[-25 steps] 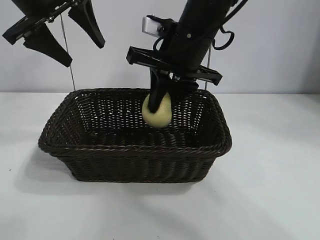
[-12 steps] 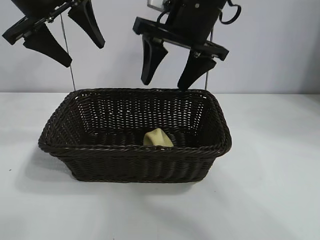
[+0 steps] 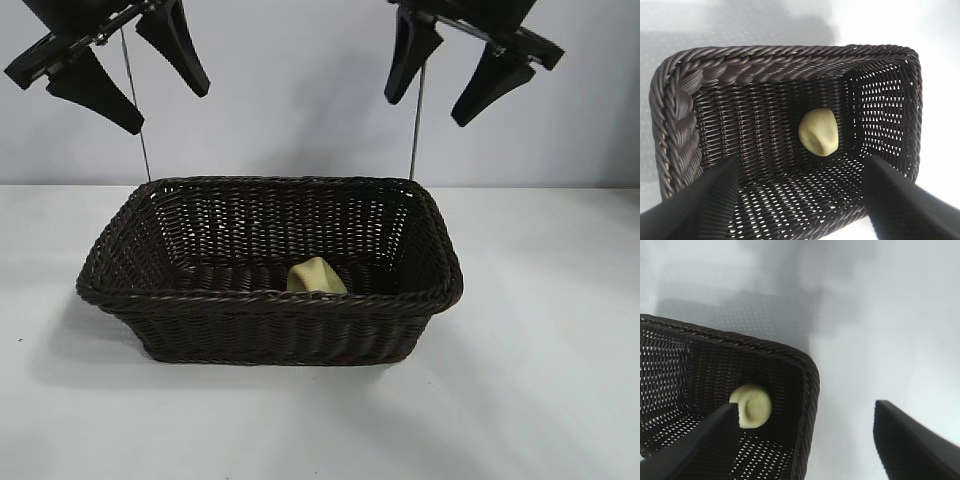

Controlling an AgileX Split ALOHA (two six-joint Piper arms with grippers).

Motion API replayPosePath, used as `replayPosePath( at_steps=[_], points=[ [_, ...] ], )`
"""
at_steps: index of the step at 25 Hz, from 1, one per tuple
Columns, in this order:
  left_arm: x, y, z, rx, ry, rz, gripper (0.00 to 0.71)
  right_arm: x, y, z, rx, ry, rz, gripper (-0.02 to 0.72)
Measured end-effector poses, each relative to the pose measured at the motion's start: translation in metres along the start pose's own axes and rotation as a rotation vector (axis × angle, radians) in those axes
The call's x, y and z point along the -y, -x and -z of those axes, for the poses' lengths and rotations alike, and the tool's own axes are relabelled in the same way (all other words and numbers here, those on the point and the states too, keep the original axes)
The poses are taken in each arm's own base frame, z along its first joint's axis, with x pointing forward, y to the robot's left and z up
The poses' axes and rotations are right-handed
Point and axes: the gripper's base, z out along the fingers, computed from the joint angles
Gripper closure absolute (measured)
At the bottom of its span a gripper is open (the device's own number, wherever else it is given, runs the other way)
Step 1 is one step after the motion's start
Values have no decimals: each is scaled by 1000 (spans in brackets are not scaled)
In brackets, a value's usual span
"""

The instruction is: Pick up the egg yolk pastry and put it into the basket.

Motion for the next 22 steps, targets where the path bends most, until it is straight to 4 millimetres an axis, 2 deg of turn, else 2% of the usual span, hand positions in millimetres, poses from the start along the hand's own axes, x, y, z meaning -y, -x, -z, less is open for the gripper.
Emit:
replayPosePath(
  at_steps=[3,7,22],
  points=[
    [0,0,0,0,0,0,202,13,0,20,42,-14,-29,164],
    [0,0,0,0,0,0,202,15,-1,34,70,-23,-26,164],
    [0,0,0,0,0,0,202,15,-1,35,72,-26,-23,164]
  ],
)
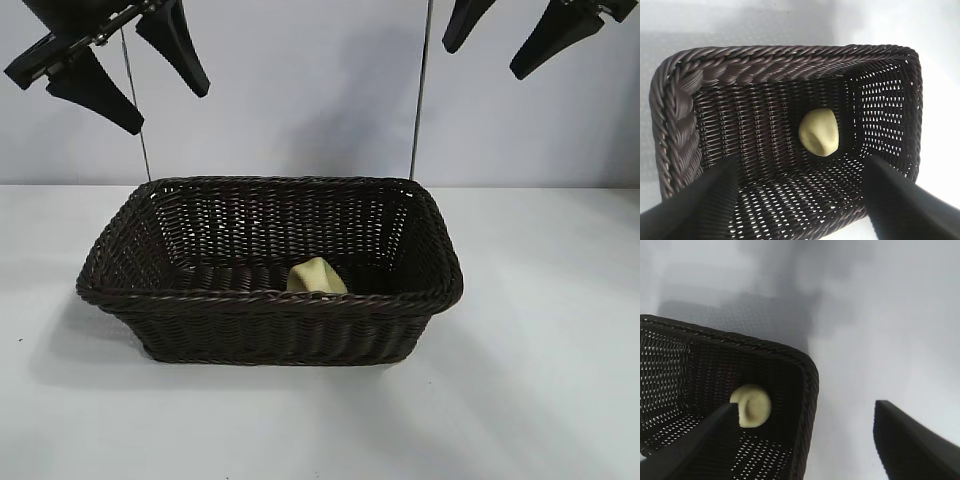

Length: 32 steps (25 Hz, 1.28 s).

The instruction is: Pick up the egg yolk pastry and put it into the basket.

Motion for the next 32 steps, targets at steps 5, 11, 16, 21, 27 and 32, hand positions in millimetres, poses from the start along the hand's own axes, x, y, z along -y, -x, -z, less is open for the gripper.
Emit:
replayPosePath(
  at_steps=[5,11,16,21,27,32],
  points=[
    [0,0,0,0,0,0,202,3,-8,-11,-48,6,-21,164],
    [0,0,0,0,0,0,202,10,-27,-34,-150,9,-51,164],
    [0,0,0,0,0,0,202,8,-28,-35,-149,38,-61,164],
    [0,0,0,0,0,0,202,5,-27,-35,-146,71,-74,164],
    [0,0,0,0,0,0,202,5,-27,-35,-144,73,-72,164],
    [0,0,0,0,0,0,202,5,-27,-35,-144,73,-72,164]
  ],
)
